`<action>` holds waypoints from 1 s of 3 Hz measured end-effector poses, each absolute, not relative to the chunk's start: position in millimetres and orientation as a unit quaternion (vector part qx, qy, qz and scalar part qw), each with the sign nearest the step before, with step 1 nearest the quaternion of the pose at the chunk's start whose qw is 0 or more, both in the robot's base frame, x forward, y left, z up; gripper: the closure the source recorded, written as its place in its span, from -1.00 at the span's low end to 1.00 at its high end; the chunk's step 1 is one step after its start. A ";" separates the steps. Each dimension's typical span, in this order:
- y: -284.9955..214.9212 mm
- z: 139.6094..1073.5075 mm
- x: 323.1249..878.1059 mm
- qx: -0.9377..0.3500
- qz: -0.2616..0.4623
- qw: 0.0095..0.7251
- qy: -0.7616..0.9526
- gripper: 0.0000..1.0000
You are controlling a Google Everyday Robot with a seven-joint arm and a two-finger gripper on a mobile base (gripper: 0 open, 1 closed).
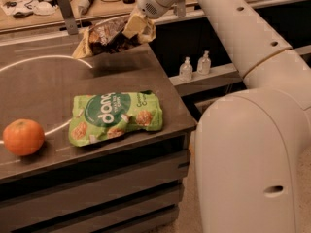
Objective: Move brown chip bag near green rice chip bag
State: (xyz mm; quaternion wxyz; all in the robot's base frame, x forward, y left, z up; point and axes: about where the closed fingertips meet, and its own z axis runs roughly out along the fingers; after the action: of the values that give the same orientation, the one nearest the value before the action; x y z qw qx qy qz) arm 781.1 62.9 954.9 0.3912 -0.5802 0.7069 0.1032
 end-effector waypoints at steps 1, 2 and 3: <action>66.9 972.1 758.7 -0.587 0.128 0.409 0.687 1.00; 75.1 977.7 732.7 -0.595 0.152 0.423 0.667 0.63; 78.3 977.1 703.5 -0.613 0.163 0.424 0.646 0.16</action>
Offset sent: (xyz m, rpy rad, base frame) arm -0.0890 0.0168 0.0288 0.1621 -0.0404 0.1542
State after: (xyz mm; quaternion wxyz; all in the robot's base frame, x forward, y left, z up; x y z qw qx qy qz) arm 703.5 78.3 977.1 0.4237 -0.6134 0.6462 0.1633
